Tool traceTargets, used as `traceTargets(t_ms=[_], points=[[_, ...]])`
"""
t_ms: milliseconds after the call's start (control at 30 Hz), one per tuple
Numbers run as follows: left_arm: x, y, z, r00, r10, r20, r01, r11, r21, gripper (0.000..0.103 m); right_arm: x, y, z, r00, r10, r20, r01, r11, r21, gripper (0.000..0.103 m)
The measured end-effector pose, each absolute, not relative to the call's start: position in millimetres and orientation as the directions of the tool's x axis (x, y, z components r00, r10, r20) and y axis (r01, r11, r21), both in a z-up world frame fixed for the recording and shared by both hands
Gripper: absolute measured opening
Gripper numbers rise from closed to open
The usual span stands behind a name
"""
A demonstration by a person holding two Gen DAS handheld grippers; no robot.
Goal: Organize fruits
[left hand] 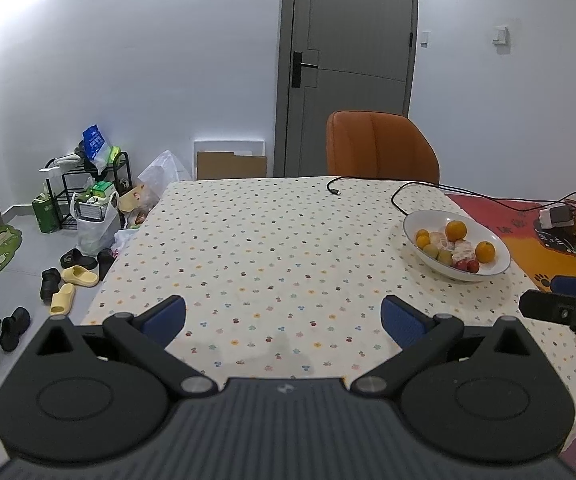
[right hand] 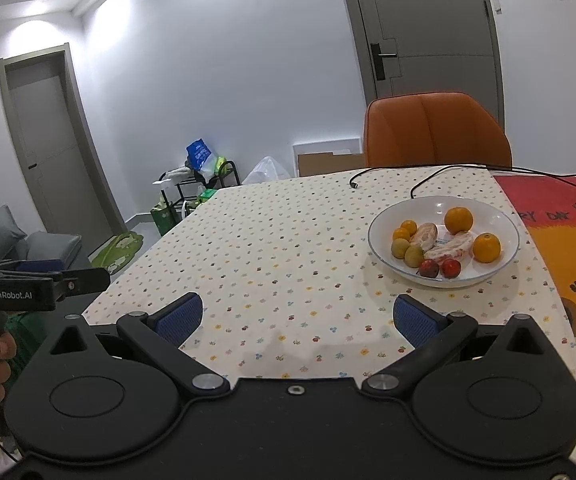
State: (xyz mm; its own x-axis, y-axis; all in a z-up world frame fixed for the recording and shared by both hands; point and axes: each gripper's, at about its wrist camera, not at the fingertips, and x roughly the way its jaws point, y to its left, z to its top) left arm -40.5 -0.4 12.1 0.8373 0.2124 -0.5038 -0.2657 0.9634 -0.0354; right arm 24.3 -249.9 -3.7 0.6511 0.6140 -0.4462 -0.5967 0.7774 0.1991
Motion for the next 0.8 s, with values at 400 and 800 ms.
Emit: traceTargets(t_ms=[400, 800], points=[[-36.5, -5.3, 10.8, 0.837, 0.206, -0.507, -0.256, 0.966, -0.031, 0.103, 23.6, -250.2, -1.5, 0.653, 0.617, -0.44, -0.599, 0.776, 0.198, 0.103], [-36.2, -7.1, 9.0, 0.838, 0.2, -0.507, -0.25, 0.968, -0.032, 0.103, 23.5, -252.2, -1.6, 0.656, 0.613, -0.441, -0.597, 0.778, 0.196, 0.103]])
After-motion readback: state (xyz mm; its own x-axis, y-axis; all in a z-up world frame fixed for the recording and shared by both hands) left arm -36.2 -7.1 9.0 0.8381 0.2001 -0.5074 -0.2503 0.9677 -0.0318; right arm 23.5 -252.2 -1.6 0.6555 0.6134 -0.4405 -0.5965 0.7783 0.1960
